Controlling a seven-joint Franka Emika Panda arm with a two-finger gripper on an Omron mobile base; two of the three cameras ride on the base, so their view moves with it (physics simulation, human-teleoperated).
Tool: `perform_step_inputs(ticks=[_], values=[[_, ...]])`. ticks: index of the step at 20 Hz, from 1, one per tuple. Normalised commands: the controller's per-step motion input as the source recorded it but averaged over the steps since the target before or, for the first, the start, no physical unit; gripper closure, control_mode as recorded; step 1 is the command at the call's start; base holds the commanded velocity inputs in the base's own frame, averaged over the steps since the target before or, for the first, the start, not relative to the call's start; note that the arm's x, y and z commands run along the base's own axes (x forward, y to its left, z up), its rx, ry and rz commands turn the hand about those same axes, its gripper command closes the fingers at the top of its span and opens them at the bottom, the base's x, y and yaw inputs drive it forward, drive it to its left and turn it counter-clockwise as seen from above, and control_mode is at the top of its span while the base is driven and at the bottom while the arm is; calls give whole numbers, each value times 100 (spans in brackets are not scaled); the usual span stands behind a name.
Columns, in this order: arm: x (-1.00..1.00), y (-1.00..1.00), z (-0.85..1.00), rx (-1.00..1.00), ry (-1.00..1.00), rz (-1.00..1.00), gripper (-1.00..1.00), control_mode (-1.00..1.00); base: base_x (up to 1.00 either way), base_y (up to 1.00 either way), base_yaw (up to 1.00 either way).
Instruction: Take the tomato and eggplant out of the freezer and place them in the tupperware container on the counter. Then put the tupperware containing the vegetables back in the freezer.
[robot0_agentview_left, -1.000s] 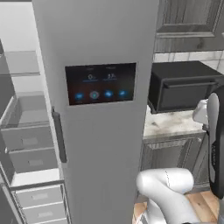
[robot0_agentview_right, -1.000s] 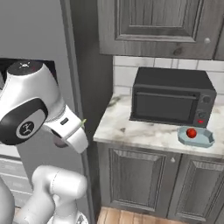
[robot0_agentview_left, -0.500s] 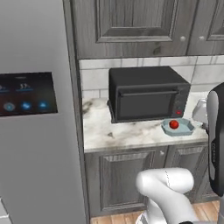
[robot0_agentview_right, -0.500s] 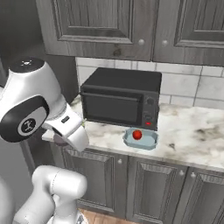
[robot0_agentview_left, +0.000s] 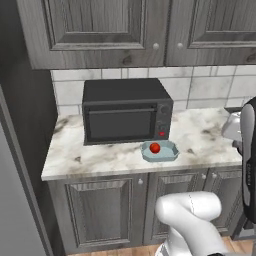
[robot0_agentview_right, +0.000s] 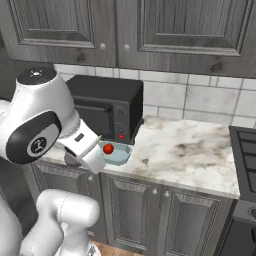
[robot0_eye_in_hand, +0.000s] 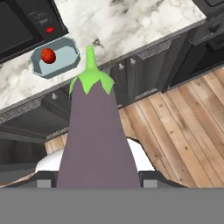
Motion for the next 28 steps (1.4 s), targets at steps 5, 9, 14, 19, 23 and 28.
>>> perform_step_inputs(ticks=[5, 9, 14, 19, 23, 28], values=[[64, 10, -15, 0, 0, 10, 100, -100, 0, 0, 0], [60, 80, -32, -1, 0, 0, 100, -100, 0, 0, 0], [64, 96, -41, 0, 0, -14, 100, -100, 0, 0, 0], [93, 46, -39, 0, 1, -23, 100, -100, 0, 0, 0], [89, 2, -37, 4, 3, -26, 100, -100, 0, 0, 0], [62, -23, -51, 11, 4, -17, 100, -100, 0, 0, 0]])
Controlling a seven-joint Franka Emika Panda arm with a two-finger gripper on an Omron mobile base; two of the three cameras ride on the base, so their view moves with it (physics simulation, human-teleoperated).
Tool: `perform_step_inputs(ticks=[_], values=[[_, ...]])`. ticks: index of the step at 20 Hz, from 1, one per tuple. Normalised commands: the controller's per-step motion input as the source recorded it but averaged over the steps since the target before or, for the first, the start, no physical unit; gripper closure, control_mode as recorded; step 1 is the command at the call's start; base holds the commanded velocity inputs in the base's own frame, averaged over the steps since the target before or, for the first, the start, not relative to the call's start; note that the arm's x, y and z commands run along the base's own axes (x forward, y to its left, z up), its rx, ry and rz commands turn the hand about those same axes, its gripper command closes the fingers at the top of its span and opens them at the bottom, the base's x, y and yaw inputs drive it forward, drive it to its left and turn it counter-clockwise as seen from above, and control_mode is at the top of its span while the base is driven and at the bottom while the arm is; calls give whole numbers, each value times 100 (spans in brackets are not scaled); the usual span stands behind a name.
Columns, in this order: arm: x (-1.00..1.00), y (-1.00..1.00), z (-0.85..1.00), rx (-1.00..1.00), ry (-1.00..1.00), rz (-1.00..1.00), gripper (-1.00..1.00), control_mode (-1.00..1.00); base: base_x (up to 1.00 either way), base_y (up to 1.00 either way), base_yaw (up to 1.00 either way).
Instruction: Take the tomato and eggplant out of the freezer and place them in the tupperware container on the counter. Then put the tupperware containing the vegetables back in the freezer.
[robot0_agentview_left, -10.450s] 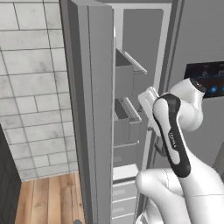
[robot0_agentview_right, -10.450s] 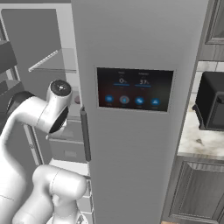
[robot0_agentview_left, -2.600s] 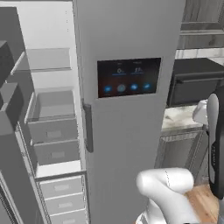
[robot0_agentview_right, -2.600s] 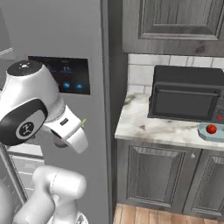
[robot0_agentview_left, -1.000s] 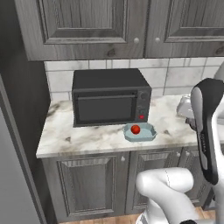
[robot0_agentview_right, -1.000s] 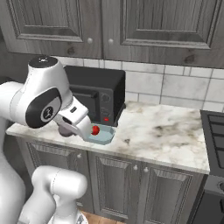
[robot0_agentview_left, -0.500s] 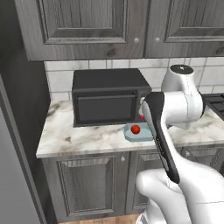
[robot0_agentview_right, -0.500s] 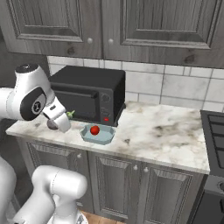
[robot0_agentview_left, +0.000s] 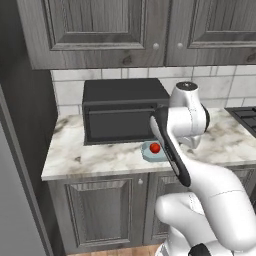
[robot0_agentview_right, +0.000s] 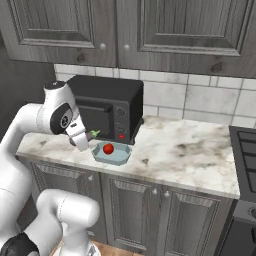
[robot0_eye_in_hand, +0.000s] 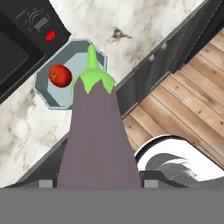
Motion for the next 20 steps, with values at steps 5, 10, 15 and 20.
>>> perform_step_inputs(ticks=[5, 10, 15, 20], values=[[39, -40, -50, 12, 0, -2, 100, -100, 0, 0, 0], [27, -37, -38, 9, -4, 0, 100, -100, 0, 0, 0], [38, -9, -36, 3, -2, 0, 100, -100, 0, 0, 0], [49, 0, -26, 1, 0, -1, 100, -100, 0, 0, 0]])
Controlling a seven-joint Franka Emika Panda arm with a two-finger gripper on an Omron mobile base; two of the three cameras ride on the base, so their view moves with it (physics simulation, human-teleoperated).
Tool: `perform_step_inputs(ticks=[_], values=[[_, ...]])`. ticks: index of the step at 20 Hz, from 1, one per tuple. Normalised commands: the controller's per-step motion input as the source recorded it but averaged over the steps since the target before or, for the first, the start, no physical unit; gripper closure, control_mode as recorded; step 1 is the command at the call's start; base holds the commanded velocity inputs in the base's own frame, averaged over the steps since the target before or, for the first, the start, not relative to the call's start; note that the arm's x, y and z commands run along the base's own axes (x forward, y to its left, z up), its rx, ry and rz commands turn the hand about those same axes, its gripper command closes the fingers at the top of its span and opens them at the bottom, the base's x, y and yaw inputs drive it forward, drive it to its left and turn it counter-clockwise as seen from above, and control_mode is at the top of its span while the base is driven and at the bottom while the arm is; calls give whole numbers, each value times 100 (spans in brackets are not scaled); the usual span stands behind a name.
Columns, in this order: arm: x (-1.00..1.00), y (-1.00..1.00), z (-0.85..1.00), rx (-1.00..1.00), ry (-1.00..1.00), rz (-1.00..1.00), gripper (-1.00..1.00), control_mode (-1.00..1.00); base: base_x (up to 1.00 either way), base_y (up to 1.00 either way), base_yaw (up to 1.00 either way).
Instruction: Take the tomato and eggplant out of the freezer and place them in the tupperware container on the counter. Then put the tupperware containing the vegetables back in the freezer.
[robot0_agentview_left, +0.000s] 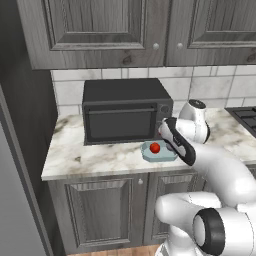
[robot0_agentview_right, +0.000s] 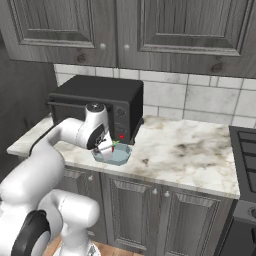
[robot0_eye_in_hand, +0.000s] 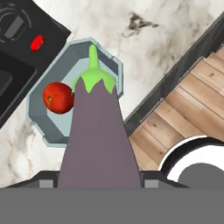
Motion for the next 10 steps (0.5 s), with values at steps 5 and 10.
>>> perform_step_inputs(ticks=[5, 10], values=[[52, 0, -23, 0, 0, -1, 100, -100, 0, 0, 0], [34, 0, -25, 0, 0, -1, 100, -100, 0, 0, 0]])
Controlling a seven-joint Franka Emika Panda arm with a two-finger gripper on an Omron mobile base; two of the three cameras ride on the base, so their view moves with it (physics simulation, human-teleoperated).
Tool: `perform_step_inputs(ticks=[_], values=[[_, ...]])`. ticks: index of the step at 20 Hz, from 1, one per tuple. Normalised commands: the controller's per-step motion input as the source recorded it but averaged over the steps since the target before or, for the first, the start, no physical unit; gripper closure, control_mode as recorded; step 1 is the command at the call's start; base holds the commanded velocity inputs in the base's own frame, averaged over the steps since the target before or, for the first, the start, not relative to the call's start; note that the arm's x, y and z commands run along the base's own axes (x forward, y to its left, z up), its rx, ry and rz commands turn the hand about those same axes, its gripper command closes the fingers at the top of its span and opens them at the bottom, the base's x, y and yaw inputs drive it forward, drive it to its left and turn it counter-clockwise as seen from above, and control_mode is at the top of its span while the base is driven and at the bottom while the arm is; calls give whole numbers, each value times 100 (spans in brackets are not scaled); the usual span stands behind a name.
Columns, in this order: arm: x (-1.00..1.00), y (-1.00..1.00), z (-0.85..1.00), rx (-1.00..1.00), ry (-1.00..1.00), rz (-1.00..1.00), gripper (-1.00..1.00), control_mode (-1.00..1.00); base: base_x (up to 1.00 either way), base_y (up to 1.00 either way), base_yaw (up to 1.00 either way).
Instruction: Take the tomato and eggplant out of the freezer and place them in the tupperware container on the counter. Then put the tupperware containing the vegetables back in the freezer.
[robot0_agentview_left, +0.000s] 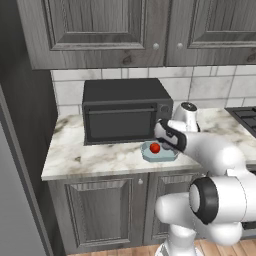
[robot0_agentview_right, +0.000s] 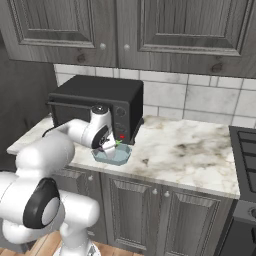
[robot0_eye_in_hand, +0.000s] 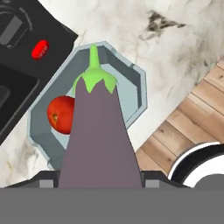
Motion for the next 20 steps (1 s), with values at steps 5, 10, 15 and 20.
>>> perform_step_inputs(ticks=[5, 10, 15, 20], values=[[29, 6, -34, 0, 0, -2, 100, -100, 0, 0, 0], [25, 5, -27, 0, 0, -3, 100, -100, 0, 0, 0], [4, 0, -13, 0, 0, -4, 100, -100, 0, 0, 0], [5, 0, -18, 0, 0, -6, -100, -100, 0, 0, 0]])
